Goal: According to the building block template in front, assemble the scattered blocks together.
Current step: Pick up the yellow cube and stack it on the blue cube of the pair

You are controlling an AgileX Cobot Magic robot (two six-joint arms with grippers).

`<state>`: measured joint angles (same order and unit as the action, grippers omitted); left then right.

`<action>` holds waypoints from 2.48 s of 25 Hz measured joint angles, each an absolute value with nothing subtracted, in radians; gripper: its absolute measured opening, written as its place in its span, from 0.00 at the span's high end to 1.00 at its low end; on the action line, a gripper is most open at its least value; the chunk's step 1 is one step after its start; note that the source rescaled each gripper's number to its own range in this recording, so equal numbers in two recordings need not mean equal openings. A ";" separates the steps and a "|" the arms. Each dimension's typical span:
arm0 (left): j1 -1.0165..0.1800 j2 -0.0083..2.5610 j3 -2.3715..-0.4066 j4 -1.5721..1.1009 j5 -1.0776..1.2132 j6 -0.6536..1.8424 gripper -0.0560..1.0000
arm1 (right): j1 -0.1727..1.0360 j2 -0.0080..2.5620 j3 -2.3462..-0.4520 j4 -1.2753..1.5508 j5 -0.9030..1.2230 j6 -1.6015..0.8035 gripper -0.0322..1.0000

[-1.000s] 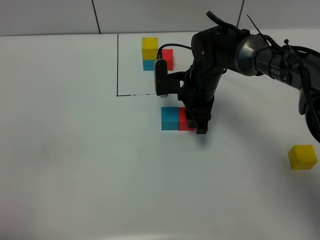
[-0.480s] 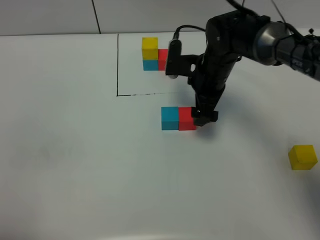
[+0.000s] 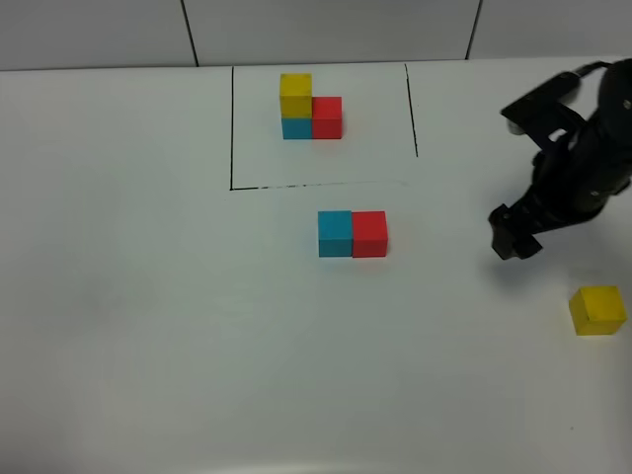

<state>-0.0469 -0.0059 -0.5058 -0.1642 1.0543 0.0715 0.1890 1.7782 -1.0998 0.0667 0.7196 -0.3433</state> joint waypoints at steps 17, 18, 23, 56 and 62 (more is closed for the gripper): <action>-0.047 -0.006 -0.506 -0.164 1.054 0.071 0.23 | 0.041 1.726 -0.892 0.109 0.645 -0.173 0.13; -0.047 -0.006 -0.506 -0.164 1.054 0.071 0.23 | 0.036 1.726 -0.892 0.110 0.645 -0.170 0.13; -0.047 -0.006 -0.506 -0.164 1.054 0.071 0.23 | 0.028 1.726 -0.892 0.111 0.649 -0.168 0.19; -0.047 -0.006 -0.506 -0.164 1.054 0.071 0.23 | 0.008 1.794 -0.887 0.130 0.673 -0.090 0.31; -0.047 -0.006 -0.506 -0.164 1.054 0.071 0.23 | 0.008 1.794 -0.887 0.129 0.684 -0.078 0.78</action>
